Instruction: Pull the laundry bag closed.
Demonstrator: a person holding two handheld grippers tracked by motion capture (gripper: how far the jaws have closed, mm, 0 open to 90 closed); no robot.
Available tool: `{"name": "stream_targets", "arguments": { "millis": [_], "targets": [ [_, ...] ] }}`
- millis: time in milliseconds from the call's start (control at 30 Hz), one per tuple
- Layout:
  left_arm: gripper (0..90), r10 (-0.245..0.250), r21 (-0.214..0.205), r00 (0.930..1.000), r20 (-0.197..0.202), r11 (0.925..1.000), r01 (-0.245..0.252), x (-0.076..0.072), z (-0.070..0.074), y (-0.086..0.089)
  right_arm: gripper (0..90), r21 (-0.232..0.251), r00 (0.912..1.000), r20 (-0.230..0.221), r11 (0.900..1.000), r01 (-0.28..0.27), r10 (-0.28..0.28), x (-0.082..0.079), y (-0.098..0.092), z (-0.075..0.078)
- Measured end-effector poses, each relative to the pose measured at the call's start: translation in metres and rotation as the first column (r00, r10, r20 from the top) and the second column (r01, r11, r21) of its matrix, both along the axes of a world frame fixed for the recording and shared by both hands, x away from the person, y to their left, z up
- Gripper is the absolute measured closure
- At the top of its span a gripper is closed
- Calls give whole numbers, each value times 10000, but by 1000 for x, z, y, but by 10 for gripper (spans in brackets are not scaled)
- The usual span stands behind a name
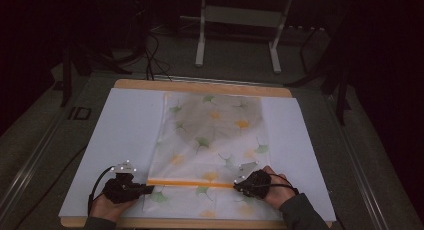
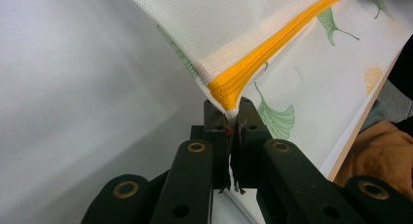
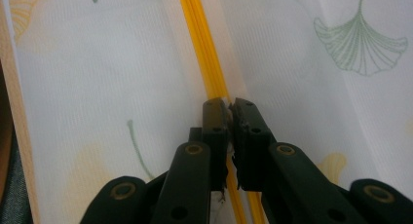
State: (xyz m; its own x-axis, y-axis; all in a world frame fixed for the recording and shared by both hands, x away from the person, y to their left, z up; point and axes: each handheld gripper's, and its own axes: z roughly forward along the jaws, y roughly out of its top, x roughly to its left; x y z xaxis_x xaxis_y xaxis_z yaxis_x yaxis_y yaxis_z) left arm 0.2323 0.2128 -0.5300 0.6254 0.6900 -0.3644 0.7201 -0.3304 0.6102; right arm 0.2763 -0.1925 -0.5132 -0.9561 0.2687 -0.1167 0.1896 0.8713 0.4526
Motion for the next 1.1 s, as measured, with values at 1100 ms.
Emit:
{"name": "stream_targets", "arguments": {
  "millis": [1100],
  "targets": [
    [867, -18, 7, 10000, -10, 10000, 18, 0, 0, 0, 849, -156, 9995, -63, 9994, 321, -322, -1, -22, 1]
  ]
}}
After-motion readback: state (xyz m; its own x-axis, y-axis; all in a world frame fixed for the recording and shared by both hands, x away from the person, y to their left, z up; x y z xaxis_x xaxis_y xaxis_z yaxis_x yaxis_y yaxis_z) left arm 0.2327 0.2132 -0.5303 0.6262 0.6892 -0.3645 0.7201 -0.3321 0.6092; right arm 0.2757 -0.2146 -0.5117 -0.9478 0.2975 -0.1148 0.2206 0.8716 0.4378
